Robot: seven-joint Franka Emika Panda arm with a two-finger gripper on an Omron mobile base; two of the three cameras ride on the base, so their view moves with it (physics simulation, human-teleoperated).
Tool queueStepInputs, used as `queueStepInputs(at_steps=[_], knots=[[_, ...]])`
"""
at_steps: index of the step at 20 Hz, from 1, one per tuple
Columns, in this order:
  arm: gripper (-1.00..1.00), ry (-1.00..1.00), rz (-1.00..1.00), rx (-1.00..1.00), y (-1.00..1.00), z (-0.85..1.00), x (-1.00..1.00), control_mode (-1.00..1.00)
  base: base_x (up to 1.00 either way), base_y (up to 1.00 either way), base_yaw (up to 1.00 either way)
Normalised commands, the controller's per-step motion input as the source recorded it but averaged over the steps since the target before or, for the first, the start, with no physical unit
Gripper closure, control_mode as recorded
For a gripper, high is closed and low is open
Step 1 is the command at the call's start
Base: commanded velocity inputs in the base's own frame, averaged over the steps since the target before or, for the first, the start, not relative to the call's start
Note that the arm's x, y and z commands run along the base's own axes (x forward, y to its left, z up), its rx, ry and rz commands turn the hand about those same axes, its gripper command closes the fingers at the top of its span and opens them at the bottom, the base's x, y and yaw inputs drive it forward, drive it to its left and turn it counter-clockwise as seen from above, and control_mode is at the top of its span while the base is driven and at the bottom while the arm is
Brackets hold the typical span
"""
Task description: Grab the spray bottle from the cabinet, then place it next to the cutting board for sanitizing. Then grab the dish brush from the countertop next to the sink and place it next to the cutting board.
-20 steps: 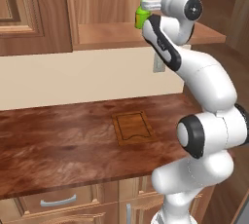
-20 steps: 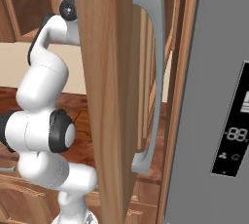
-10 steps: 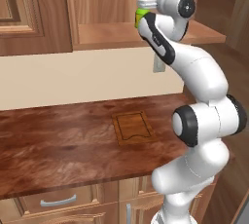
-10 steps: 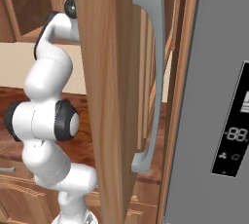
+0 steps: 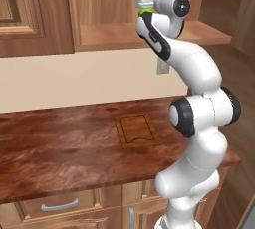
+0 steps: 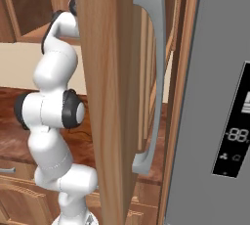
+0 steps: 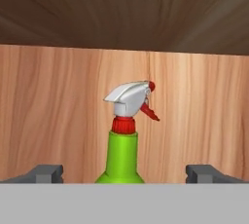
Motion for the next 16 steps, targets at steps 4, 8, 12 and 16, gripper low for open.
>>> queueStepInputs(at_steps=[4,8,12,16], knots=[[-1.00,0.00,0.00,0.00,0.04,-0.05,0.37,-1.00,0.00,0.00,0.00],[-1.00,0.00,0.00,0.00,0.06,-0.06,0.36,-1.00,0.00,0.00,0.00],[-1.00,0.03,0.00,0.00,0.11,0.00,0.28,-1.00,0.00,0.00,0.00],[-1.00,0.02,0.00,0.00,0.05,-0.01,0.23,-1.00,0.00,0.00,0.00]])
